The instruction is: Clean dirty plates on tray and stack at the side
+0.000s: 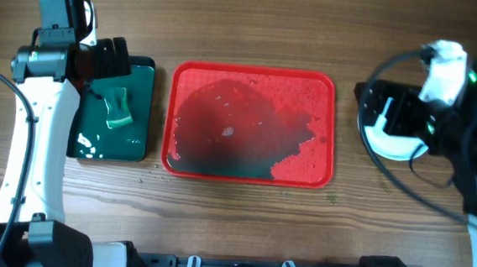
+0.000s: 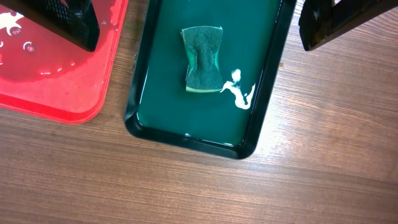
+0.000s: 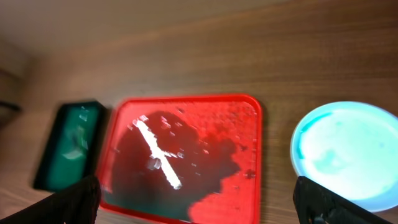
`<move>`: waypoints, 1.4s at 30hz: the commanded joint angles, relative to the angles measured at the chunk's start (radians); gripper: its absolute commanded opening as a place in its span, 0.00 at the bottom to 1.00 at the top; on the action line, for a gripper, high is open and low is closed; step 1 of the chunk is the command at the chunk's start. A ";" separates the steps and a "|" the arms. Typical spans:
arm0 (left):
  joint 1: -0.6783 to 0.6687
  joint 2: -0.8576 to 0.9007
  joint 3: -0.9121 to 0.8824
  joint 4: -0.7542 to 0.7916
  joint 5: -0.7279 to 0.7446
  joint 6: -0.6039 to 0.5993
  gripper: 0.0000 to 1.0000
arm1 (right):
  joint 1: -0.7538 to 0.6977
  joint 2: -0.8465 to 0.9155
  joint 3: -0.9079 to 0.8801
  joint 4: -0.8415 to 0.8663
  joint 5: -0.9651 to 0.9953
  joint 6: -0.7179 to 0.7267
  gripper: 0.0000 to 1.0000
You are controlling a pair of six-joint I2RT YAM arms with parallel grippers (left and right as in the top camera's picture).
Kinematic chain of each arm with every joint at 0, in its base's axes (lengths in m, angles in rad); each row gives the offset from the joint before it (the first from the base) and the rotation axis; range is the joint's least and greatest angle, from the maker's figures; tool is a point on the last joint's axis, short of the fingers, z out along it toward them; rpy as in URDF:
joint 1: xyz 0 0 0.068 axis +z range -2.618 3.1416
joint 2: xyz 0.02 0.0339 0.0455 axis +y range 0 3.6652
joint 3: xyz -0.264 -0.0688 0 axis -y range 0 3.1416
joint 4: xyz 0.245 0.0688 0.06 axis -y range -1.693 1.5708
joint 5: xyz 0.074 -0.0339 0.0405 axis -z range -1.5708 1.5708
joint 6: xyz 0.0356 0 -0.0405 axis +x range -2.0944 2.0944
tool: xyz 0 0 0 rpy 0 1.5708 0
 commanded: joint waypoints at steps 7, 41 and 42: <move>-0.002 0.006 0.003 0.002 0.009 0.004 1.00 | 0.000 -0.124 0.009 -0.013 0.133 0.072 1.00; -0.002 0.006 0.003 0.002 0.009 0.004 1.00 | 0.003 -1.094 -1.516 1.141 0.117 -0.087 1.00; -0.002 0.006 0.003 0.002 0.009 0.004 1.00 | 0.003 -1.094 -1.516 1.141 0.117 -0.087 1.00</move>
